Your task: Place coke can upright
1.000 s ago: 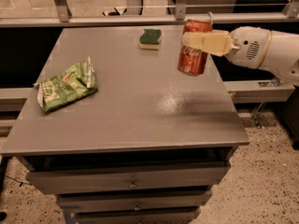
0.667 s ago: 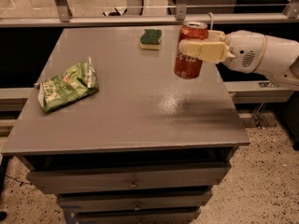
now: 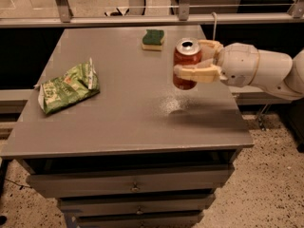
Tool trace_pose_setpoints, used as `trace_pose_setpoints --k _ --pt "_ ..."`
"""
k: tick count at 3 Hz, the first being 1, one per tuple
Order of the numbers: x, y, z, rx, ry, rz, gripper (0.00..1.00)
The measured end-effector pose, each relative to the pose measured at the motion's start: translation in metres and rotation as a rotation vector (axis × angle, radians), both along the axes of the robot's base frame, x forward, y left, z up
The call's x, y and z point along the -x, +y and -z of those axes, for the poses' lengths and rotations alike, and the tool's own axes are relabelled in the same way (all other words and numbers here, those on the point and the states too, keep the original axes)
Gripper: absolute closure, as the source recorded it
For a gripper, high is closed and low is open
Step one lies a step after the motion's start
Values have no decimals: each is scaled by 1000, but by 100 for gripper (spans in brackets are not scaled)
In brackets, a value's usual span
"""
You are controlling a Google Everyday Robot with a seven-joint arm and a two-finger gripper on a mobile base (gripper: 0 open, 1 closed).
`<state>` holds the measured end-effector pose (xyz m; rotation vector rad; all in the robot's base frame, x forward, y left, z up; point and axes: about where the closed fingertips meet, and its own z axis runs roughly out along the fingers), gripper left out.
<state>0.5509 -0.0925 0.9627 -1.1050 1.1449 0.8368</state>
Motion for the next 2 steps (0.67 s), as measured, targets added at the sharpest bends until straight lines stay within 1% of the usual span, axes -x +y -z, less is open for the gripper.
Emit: trace_pose_setpoints --k 1,2 --pt "-5 -2 18 67 -113 31 100" --pt "-11 -4 30 78 -115 46 100"
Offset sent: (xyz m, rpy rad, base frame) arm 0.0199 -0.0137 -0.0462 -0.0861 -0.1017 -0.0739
